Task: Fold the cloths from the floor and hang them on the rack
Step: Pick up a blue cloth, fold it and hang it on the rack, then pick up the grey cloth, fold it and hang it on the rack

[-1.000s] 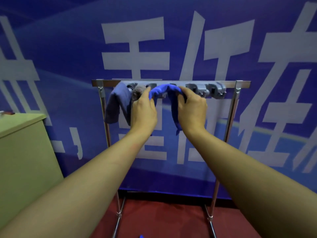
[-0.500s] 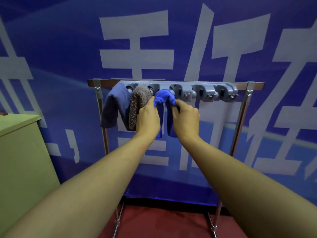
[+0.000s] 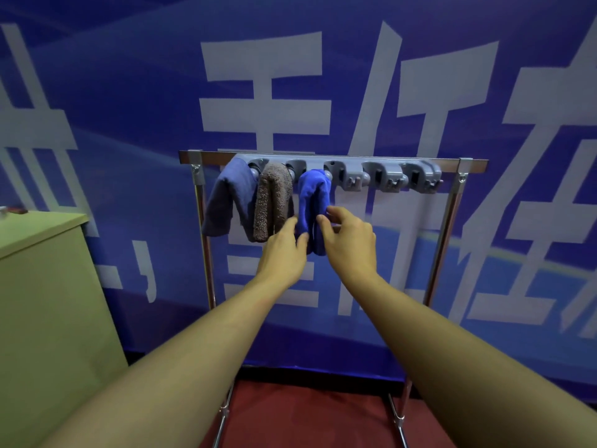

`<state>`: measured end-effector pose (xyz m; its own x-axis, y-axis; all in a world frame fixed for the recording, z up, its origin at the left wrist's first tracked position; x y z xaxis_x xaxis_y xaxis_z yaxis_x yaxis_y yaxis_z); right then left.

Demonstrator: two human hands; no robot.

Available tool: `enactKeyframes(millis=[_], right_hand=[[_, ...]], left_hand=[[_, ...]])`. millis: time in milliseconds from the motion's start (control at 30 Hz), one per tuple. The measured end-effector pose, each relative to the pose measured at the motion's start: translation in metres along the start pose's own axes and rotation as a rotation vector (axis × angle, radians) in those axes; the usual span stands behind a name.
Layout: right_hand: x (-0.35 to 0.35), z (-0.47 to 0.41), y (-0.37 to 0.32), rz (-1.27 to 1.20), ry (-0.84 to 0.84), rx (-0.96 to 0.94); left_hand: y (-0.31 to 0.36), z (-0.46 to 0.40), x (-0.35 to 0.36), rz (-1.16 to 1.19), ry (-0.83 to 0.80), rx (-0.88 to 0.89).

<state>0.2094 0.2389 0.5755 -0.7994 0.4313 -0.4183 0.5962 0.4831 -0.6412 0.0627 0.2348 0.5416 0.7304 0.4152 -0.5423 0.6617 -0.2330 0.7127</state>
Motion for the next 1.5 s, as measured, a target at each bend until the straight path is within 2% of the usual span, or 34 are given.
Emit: enactKeyframes(millis=[133, 333, 500, 700, 833, 1000, 1500], right_hand=[[-0.013, 0.026, 0.001, 0.008, -0.001, 0.063], [-0.020, 0.090, 0.001, -0.023, -0.055, 0.124], [-0.007, 0.167, 0.016, 0.001, -0.158, 0.161], [0.031, 0.268, 0.054, 0.204, -0.394, 0.125], [0.060, 0.328, 0.087, 0.320, -0.566, 0.110], [0.093, 0.396, 0.135, 0.471, -0.826, 0.110], [0.187, 0.504, 0.288, 0.567, -1.171, 0.357]], left_hand=[[-0.005, 0.026, 0.002, 0.058, -0.164, -0.049], [-0.007, 0.081, -0.016, 0.153, -0.145, -0.128], [-0.040, 0.151, -0.007, 0.173, -0.199, -0.156], [-0.118, 0.240, 0.018, -0.003, -0.263, -0.189], [-0.175, 0.288, 0.041, -0.256, -0.375, -0.162], [-0.235, 0.337, 0.069, -0.432, -0.538, -0.194], [-0.388, 0.399, 0.194, -0.446, -0.845, -0.370]])
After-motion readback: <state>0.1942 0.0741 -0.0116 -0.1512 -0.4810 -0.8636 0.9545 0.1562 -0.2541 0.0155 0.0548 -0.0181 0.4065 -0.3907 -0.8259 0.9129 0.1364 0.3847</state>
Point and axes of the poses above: each hand's wrist, its own z-axis away from the middle knuckle, its own x-axis out of the palm, y = z × x, the point moved 8 cm from there along -z, towards the middle knuckle, and after that the axes turned 1 degree about -z, right-handed, at the moved point
